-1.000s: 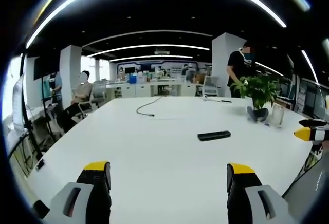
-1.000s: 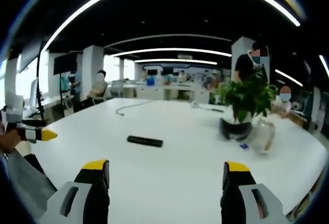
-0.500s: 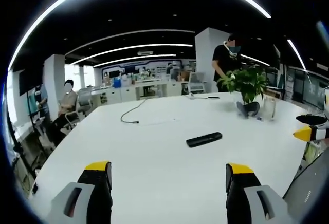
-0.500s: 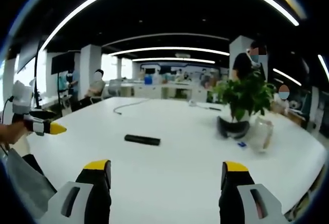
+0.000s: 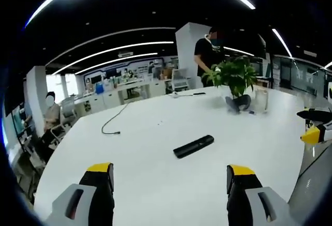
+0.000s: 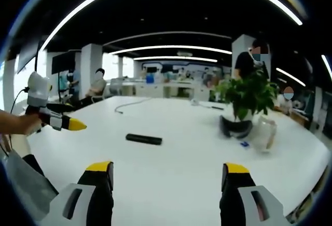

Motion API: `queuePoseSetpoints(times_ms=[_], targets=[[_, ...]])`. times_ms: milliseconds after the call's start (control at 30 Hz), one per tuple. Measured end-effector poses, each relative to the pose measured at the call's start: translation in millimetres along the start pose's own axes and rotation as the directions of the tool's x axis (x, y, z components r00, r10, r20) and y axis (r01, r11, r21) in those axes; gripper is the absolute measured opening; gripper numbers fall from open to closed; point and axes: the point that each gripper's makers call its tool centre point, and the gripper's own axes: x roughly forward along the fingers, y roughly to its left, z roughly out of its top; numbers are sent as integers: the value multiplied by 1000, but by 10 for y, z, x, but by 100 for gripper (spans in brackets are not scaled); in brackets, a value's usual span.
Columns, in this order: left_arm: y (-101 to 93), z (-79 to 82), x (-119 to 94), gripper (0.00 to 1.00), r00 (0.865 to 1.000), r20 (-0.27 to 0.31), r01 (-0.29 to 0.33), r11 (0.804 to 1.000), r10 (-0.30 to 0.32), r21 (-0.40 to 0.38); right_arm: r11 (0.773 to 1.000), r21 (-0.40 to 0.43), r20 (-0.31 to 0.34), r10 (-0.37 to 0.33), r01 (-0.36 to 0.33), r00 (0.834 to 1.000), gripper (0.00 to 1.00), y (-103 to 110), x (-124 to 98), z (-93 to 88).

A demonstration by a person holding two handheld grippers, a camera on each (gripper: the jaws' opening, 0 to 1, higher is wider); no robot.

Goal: Press the specified remote control buttons in sequence, fully releasing each button before pressing the next.

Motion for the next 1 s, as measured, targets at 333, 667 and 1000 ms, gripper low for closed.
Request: queuePoseSetpoints(times_ms=[333,667,1000], targets=[[-96,108,358,89,997,-27,75,996,-73,53,1000,-2,-14,11,-11,1000,84,18,14,-23],[-247,190,694,87,985,-79,166,965,-153,202,1000,-8,-30,9,-9,999,83,19,25,-52],[-327,235,1020,80,964,-130,257,933,-230,253,1000,-16,-43,9,-10,999,83,26,31,-77]])
